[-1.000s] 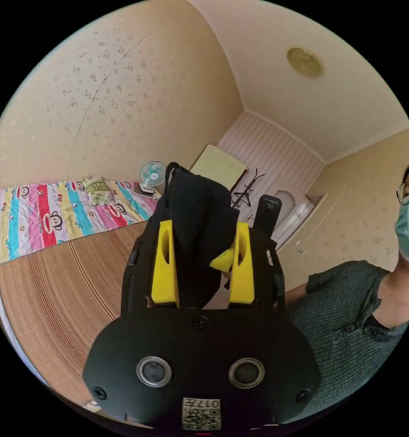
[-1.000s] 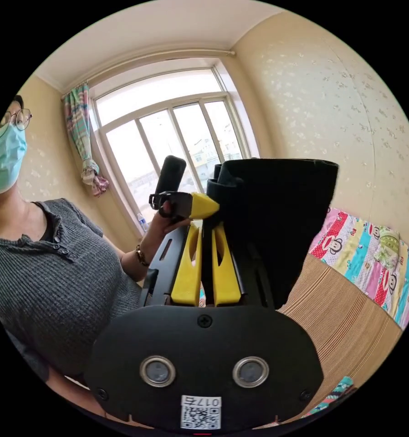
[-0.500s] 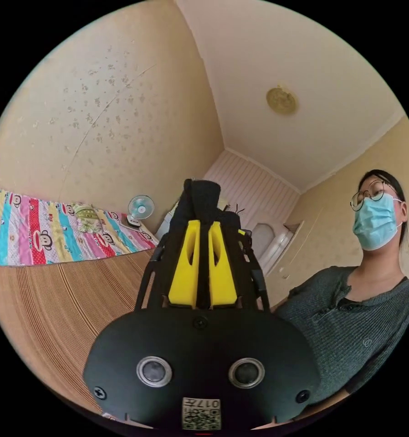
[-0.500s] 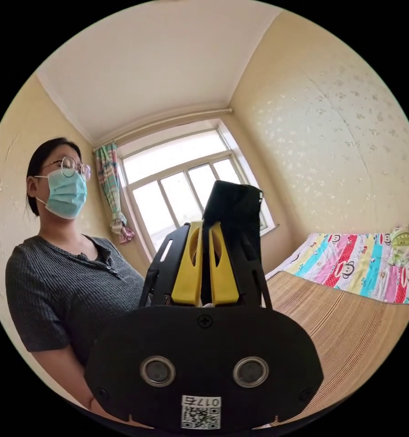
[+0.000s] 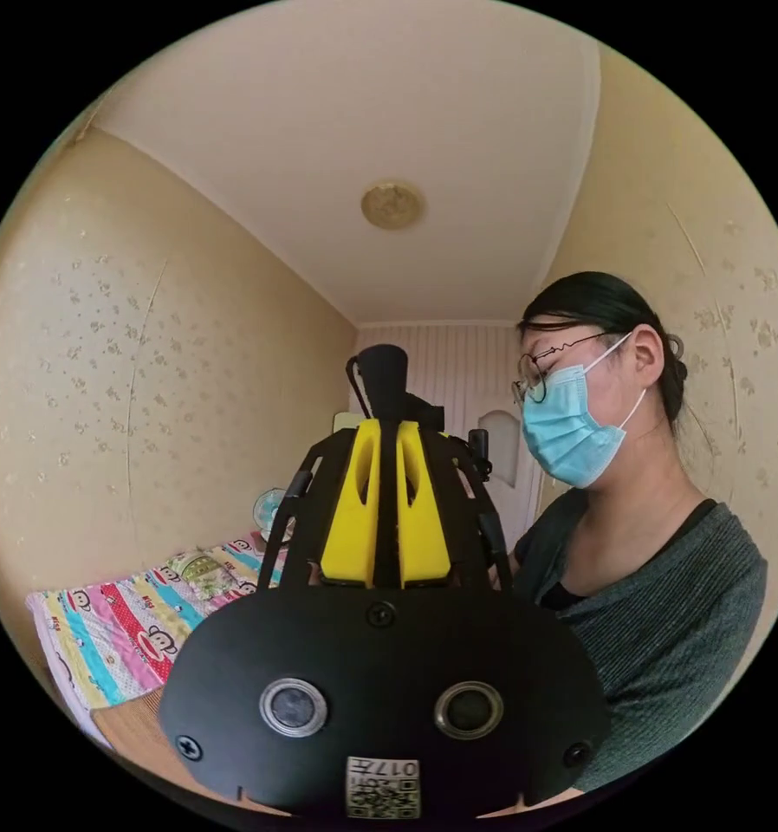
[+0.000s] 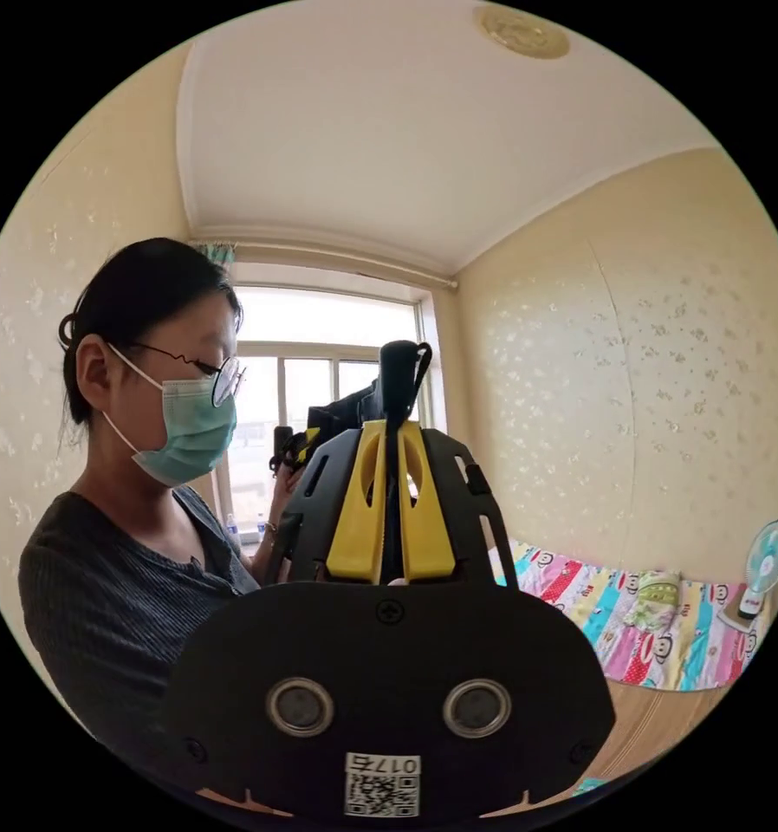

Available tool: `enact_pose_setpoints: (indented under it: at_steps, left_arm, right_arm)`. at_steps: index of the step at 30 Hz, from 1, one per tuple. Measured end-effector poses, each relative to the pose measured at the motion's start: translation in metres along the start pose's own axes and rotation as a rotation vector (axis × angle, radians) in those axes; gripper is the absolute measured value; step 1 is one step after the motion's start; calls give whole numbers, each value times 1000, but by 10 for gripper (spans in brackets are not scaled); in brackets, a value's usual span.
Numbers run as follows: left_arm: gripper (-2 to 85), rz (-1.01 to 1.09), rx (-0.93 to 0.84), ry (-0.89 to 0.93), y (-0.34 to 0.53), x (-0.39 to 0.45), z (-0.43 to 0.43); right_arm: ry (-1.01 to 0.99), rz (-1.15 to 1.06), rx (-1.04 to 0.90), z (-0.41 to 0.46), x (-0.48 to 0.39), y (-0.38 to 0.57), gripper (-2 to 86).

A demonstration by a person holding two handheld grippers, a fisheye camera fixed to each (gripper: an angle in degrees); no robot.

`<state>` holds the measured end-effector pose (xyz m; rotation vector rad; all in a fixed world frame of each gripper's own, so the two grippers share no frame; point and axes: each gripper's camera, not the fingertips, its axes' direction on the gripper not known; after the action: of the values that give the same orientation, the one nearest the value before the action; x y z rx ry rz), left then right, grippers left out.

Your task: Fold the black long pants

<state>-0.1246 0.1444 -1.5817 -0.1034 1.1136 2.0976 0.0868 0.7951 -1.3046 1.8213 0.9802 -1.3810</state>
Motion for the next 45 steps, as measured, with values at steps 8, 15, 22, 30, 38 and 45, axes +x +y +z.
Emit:
enact_pose_setpoints:
  at_steps: [8, 15, 22, 30, 38, 45]
  left_arm:
    - [24, -213, -136, -222, -3, -115, 95]
    - [64, -524, -478, -511, 69, -415, 270]
    - [86, -761, -833, -598, 341, -456, 272]
    - [131, -1233, -1269, -368, 695, -322, 251]
    - [76, -1366, -1476, -372, 794, -223, 257]
    - [-6, -1755, -312, 615, 756, -222, 226]
  right_arm:
    - [208, 154, -157, 70, 115, -14, 17]
    - [486, 417, -302, 237, 374, 67, 25]
    - [699, 390, -604, 313, 449, 279, 31]
    - [441, 847, -1105, 241, 414, 610, 35]
    - [405, 1234, -1187, 162, 332, 736, 45]
    - [363, 1466, -985, 110, 313, 752, 45]
